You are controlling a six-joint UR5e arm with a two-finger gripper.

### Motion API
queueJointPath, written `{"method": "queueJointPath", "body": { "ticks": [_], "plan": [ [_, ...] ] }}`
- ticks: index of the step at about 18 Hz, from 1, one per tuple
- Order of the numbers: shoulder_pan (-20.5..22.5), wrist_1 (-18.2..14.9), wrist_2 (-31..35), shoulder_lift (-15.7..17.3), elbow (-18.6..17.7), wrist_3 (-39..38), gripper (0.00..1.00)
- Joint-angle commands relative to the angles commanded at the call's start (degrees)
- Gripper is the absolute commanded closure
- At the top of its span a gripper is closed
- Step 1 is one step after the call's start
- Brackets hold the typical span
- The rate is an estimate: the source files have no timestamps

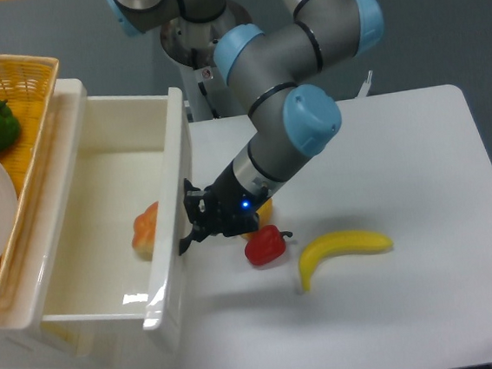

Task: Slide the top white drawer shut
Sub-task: 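Push the drawer front with the gripper, sliding the drawer into the cabinet, then hold the gripper against the closed drawer front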

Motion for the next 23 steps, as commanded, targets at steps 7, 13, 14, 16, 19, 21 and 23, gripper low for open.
{"method": "queueJointPath", "body": {
  "ticks": [7, 13, 14, 16, 19, 21, 23],
  "plan": [
    [-3.0, 0.0, 0.0, 0.6, 0.0, -3.2, 0.84],
    [-6.6, 0.3, 0.2, 1.4, 0.0, -6.3, 0.84],
    [-6.9, 0.3, 0.2, 1.4, -0.1, -6.4, 0.84],
    [-7.8, 0.4, 0.3, 1.3, -0.1, -7.2, 0.84],
    [-9.0, 0.4, 0.4, 1.1, -0.1, -7.6, 0.84],
    [-9.8, 0.4, 0.4, 1.0, -0.1, -8.7, 0.84],
    [-10.4, 0.4, 0.4, 1.0, -0.1, -8.9, 0.84]
  ]
}}
